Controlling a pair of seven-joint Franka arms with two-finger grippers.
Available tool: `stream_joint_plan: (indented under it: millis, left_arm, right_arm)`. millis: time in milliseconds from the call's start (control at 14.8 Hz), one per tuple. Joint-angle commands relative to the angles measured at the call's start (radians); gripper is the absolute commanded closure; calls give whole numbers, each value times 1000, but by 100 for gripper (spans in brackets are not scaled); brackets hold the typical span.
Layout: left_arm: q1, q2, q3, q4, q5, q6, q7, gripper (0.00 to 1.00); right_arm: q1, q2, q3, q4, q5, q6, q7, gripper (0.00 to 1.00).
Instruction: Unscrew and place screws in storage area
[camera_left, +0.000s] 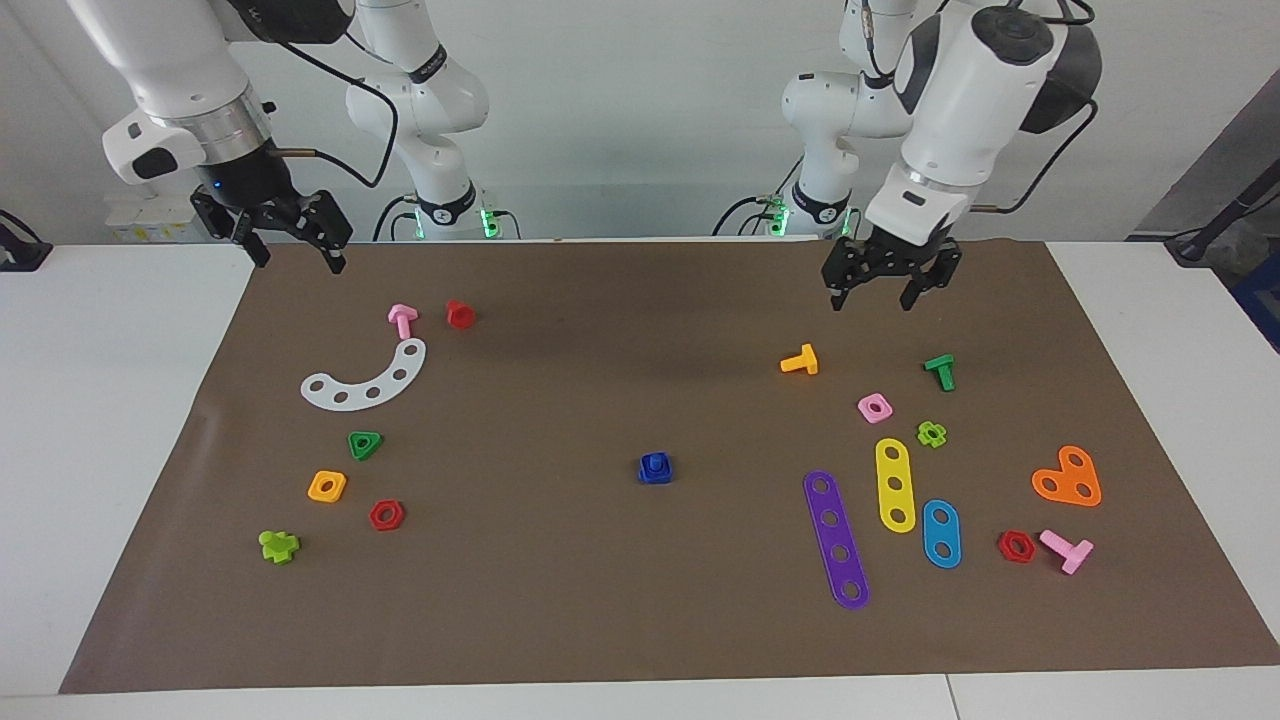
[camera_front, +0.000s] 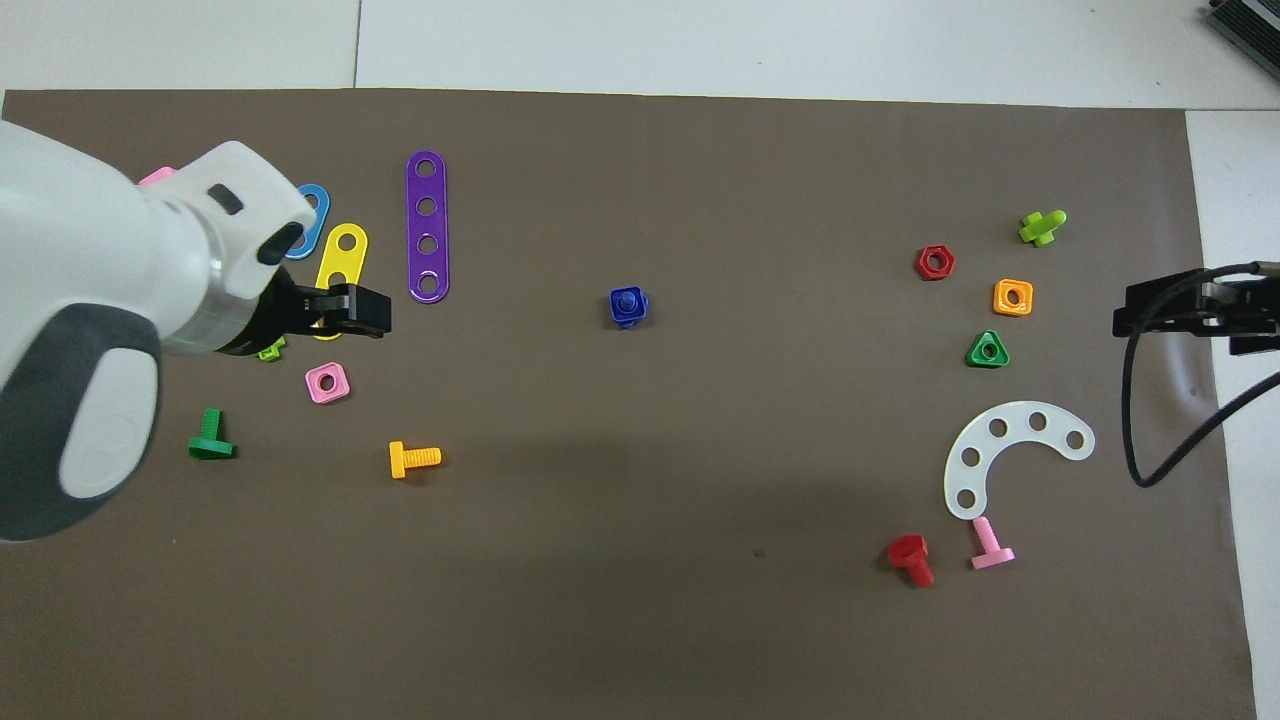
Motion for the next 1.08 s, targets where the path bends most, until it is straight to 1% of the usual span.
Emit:
stream_joint_plan:
  millis: [0,203,271,406,541,609,880,1015]
  left_arm:
    - [-77,142,18,104,-16,28,-82,1]
    - [-133,250,20,183,-50,96,-134,1]
    - [-143,303,20,232,-51,107,-157,1]
    - [-183,427,23,362,-44,107,-226,2]
    - [-212,530,31,465,-40,109,-258,2]
    - [-225,564,31,500,-31,110,-267,2]
    - [-274,626,28,508,-8,190,-272,5]
    - [-277,632,26,504,-7,221,-272,6]
  right_arm:
    - [-7,-18,5,-18,2,3,-24,0]
    - [-7,-18,5,-18,2,3,-24,0]
    - [-7,-18,5,-18,2,2,-24,0]
    - [-7,-18,5,-18,2,2,-25,0]
    - [-7,-18,5,-18,2,3,-24,0]
    - [-7,-18,5,-18,2,2,-24,0]
    - [-7,-18,5,-18,2,3,-24,0]
    - [-7,-18,5,-18,2,2,-25,0]
